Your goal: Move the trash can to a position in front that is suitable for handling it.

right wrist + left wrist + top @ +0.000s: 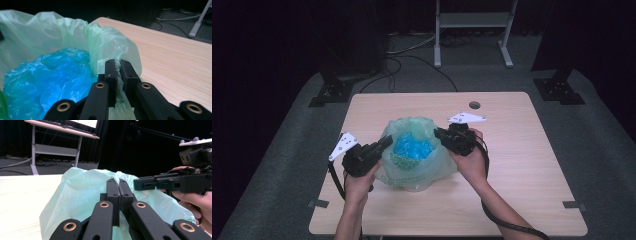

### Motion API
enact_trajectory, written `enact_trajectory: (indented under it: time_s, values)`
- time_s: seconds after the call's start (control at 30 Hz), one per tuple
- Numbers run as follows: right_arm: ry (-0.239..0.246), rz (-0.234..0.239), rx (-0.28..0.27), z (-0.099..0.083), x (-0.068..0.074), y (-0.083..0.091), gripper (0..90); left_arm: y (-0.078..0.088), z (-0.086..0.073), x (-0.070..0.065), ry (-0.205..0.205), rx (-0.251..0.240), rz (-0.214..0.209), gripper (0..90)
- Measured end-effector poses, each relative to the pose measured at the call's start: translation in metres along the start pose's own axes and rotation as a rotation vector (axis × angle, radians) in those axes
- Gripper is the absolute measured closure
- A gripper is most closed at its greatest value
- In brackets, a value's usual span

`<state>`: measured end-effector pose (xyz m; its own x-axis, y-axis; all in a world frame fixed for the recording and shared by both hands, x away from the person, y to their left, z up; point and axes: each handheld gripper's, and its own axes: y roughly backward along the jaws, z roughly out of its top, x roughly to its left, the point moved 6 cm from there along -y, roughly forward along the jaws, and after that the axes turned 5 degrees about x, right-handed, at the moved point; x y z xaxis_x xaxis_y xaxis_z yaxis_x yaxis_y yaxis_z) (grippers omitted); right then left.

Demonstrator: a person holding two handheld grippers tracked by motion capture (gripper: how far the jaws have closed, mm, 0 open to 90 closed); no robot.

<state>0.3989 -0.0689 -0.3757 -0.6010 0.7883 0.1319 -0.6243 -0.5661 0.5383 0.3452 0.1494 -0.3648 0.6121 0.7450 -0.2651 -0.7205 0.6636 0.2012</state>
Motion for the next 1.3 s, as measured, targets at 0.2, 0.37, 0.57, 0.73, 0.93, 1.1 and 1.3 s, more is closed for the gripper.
enact_trajectory:
  time_s: [0.2,0.37,0.57,0.73,0.93,1.1,1.3]
  values:
    - [0.016,0.036,0.001,0.006,0.01,0.006,87.0,-0.004,-0.001,-0.006,0.0,-0.003,-0.007,90.0]
    - [0.0,0.115,0.006,0.013,0.022,0.008,86.9,-0.011,-0.005,-0.014,-0.016,0.014,-0.02,90.0]
    - [0.001,0.154,0.031,0.015,0.029,0.006,86.8,-0.02,-0.012,-0.021,-0.032,0.041,-0.031,90.0]
    - [-0.04,0.221,0.052,0.019,0.034,0.003,86.8,-0.025,-0.016,-0.028,-0.057,0.061,-0.039,90.0]
    - [-0.071,0.292,0.067,0.027,0.042,0.001,86.8,-0.029,-0.018,-0.034,-0.076,0.074,-0.046,90.0]
    - [-0.108,0.337,0.081,0.03,0.046,-0.001,86.7,-0.029,-0.018,-0.035,-0.078,0.077,-0.048,90.0]
    - [-0.143,0.365,0.101,0.035,0.047,-0.005,86.8,-0.03,-0.018,-0.037,-0.09,0.078,-0.048,90.0]
